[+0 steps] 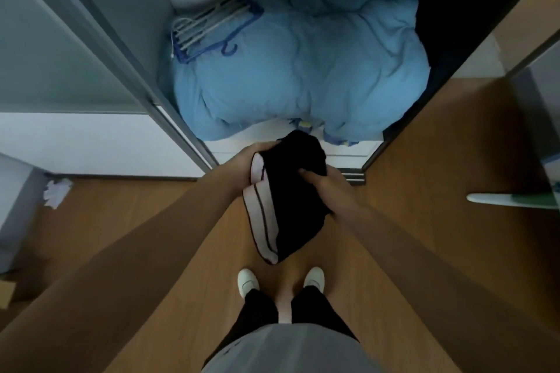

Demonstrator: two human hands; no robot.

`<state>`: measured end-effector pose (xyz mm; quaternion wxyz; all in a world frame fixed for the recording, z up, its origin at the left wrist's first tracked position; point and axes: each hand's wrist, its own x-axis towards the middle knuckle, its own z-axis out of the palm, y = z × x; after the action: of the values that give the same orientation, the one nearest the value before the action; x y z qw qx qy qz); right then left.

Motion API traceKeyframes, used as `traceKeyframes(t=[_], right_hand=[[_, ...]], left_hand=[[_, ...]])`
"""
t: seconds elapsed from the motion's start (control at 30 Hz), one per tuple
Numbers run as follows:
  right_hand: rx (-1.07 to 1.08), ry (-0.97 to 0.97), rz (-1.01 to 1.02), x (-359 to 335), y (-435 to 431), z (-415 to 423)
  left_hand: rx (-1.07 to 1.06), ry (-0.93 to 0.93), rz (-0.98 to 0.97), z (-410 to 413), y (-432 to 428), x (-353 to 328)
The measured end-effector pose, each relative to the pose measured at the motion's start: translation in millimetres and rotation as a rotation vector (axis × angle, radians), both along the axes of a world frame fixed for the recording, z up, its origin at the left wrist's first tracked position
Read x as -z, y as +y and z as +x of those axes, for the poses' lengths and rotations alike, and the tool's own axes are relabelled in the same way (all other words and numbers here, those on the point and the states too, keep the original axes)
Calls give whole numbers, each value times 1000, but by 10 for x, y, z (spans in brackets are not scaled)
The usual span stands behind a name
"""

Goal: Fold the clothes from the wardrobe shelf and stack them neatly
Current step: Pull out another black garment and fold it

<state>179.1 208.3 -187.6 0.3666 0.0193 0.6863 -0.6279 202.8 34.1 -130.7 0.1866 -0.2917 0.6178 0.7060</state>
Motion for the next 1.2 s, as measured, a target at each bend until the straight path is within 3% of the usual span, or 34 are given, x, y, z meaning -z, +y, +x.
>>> traceKeyframes(t=[0.1,0.23,0.37,0.5,0.7,0.8,0.87,0.93,1.03,1.13,1.2], right_hand=[[206,-91,-191,-75,-99,23],[354,-143,-348,-218,-222,7],[300,-112,-378,-322,-350,1],[204,30,-238,-286,-398,88],[-6,271,239,-233,-418,105],[-181,178,316,-322,-282,29],[-67,162,312,-403,-244,-44],[117,117,172,-519,-287,-102],[76,-56,-55,-658,-485,-82],[-51,89,73,-643,-651,48],[75,109,89,-581,-654,72]], left_hand=[[-75,-48,232,43,-254,-44],[-9,-127,134,201,-686,17],[85,-167,309,340,-870,27],[-8,-1,410,328,-821,-144],[-100,139,66,197,-667,-173],[-160,202,-29,133,-729,-233],[-141,267,-45,83,-760,-294],[-87,323,-53,50,-740,-347],[-1,353,-37,53,-654,-383],[-24,392,14,88,-645,-411],[-66,408,24,114,-739,-426]])
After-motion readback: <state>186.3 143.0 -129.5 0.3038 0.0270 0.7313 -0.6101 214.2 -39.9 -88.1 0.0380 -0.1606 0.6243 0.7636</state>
